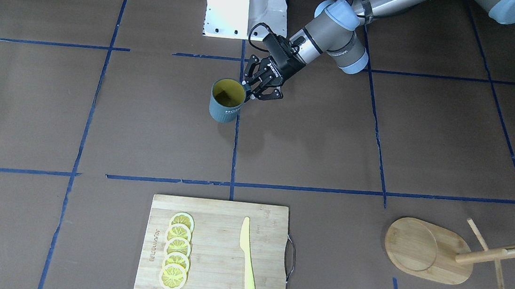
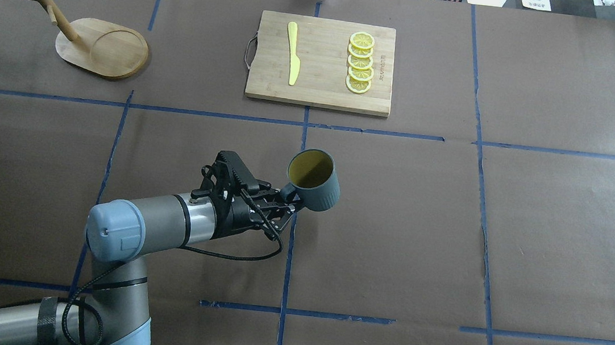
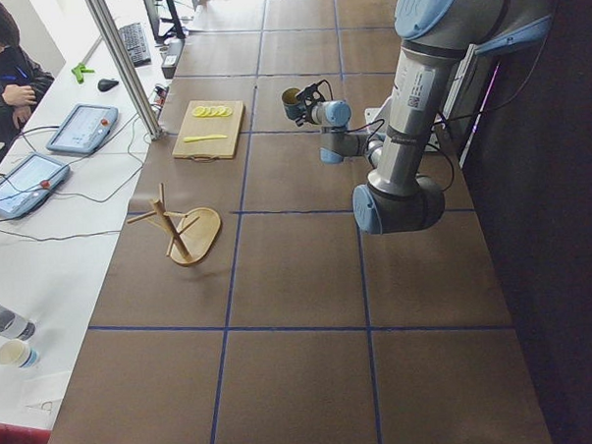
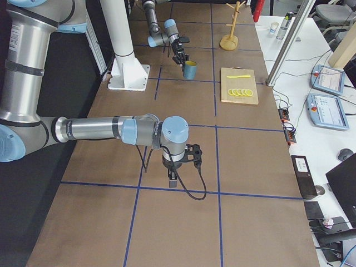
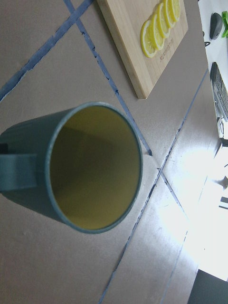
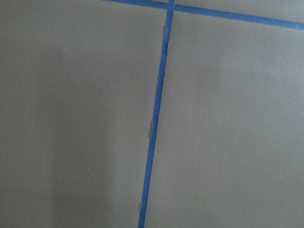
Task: Hang cup on storage rack
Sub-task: 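Carry the mug with the left gripper toward the wooden rack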
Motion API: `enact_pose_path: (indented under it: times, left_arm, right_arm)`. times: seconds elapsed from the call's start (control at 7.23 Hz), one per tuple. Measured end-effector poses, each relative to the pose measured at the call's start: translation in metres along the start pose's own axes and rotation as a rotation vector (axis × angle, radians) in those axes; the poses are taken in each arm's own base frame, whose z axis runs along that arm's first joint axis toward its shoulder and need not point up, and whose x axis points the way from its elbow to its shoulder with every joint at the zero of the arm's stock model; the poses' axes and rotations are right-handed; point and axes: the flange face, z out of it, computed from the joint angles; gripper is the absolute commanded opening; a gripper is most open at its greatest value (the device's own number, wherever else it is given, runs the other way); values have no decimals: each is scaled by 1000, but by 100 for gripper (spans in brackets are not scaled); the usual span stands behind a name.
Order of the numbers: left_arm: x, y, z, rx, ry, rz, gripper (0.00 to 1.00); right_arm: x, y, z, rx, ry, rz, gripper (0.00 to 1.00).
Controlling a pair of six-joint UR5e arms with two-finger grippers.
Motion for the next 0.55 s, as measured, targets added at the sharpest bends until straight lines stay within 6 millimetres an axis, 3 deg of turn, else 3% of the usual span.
enact_pose_path:
  times: [0.55]
  left_arm:
    - [-47,-48,-14,65,-49,-380,0]
  right_arm:
    - [-1,-1,-1,3,-1,-6,100]
